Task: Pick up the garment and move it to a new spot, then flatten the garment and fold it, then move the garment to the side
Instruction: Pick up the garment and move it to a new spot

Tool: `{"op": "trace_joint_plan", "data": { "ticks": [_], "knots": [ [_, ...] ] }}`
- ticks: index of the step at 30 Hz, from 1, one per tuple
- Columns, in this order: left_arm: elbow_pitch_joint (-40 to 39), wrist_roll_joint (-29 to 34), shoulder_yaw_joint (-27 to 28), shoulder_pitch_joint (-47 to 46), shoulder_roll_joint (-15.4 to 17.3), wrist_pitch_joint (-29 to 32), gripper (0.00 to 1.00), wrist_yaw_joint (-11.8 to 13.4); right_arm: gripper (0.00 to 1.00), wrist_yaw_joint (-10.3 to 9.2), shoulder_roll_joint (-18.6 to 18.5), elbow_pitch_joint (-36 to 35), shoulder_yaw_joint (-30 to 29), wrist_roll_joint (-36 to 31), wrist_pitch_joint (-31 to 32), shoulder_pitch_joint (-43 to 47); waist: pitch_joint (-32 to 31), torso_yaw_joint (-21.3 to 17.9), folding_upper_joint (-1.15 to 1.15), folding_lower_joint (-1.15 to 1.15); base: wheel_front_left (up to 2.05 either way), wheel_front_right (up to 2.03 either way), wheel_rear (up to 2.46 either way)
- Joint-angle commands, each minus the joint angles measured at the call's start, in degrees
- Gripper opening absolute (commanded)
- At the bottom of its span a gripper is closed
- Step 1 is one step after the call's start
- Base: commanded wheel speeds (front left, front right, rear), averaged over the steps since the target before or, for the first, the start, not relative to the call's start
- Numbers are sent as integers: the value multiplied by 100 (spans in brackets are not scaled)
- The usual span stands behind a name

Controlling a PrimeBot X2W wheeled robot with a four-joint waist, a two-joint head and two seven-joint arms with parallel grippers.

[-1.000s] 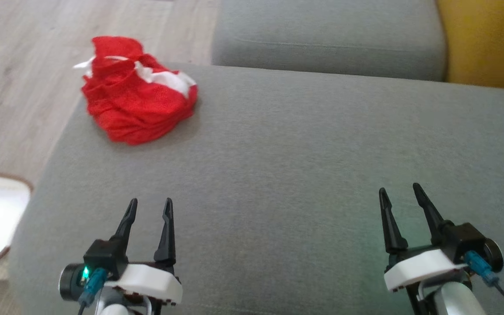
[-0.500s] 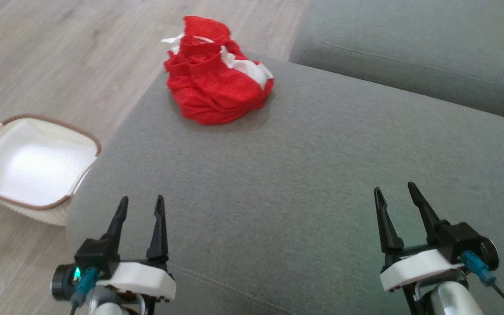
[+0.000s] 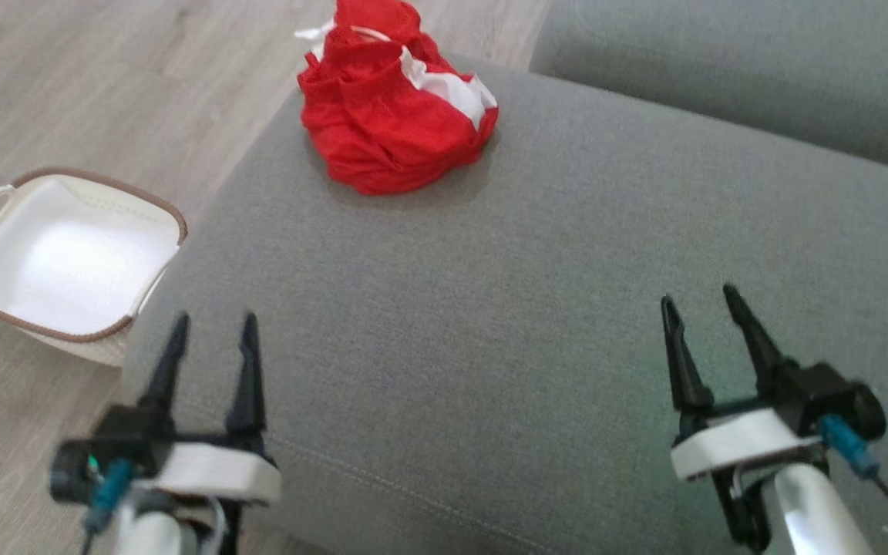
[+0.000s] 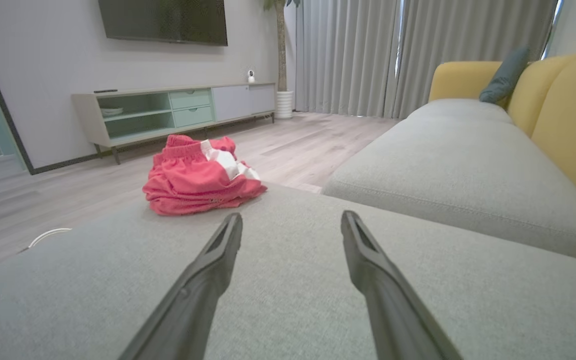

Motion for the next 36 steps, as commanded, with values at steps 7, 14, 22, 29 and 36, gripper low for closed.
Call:
{"op": "trace_joint_plan", "data": {
  "ticks": [7,14,22,29,36],
  "knots": [
    [-19,304,542,-1895,810,-70,100,-438,100,43,-40,-366,49,-350,-63,-544,782,-496,0,0,0,0,0],
    [1316,107,417,-4014,1427,328,100,-872,100,43,-40,-413,161,-564,-63,-881,1506,-1063,0,0,0,0,0],
    [2780,-310,16,-5533,1791,1064,100,-976,100,43,-40,-674,193,-852,-63,-1156,2249,-1630,0,0,0,0,0],
    [3431,-703,-540,-6134,2036,1520,100,-983,100,43,-40,-1042,96,-1115,-63,-1250,2737,-1787,0,0,0,0,0],
    [4142,-1013,-687,-6487,2232,1791,100,-984,100,43,-40,-1303,119,-1190,-63,-1237,2982,-1864,0,0,0,0,0]
  ]
}}
